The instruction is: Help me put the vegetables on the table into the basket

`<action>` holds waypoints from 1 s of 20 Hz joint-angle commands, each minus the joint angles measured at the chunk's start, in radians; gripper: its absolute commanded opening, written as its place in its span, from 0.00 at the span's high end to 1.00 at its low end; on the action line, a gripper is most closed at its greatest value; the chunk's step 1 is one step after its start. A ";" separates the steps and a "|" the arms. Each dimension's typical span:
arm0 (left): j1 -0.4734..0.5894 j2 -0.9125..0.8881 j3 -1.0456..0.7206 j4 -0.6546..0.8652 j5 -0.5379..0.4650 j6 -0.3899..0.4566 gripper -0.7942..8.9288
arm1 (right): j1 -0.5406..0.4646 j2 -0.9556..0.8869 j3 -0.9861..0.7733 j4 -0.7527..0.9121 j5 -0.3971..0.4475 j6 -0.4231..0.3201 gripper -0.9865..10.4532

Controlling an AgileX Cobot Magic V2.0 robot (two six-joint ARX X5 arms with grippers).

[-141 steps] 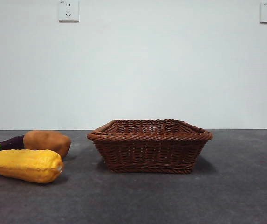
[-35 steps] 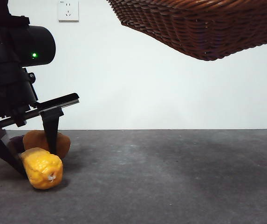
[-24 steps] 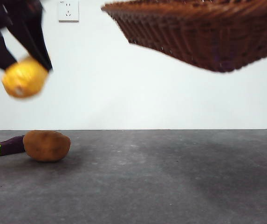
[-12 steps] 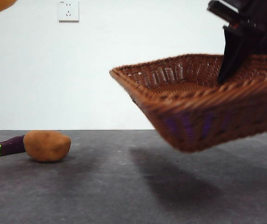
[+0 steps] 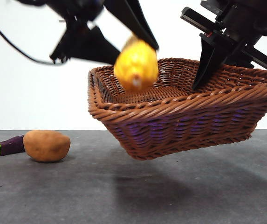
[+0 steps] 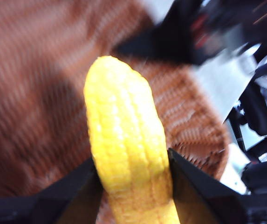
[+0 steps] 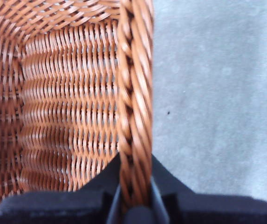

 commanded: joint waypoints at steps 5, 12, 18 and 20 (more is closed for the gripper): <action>-0.016 0.099 -0.008 0.016 -0.013 -0.054 0.89 | 0.001 0.007 -0.007 0.013 -0.004 0.017 0.92; -0.016 0.100 -0.008 0.019 0.002 -0.053 0.47 | 0.009 0.021 -0.007 0.015 -0.015 0.010 0.92; -0.009 0.043 -0.007 0.015 0.050 -0.050 0.47 | 0.006 0.021 -0.007 0.015 0.008 -0.008 0.92; 0.010 -0.035 -0.007 0.012 0.045 -0.050 0.47 | 0.006 0.021 -0.007 0.015 0.016 -0.010 0.92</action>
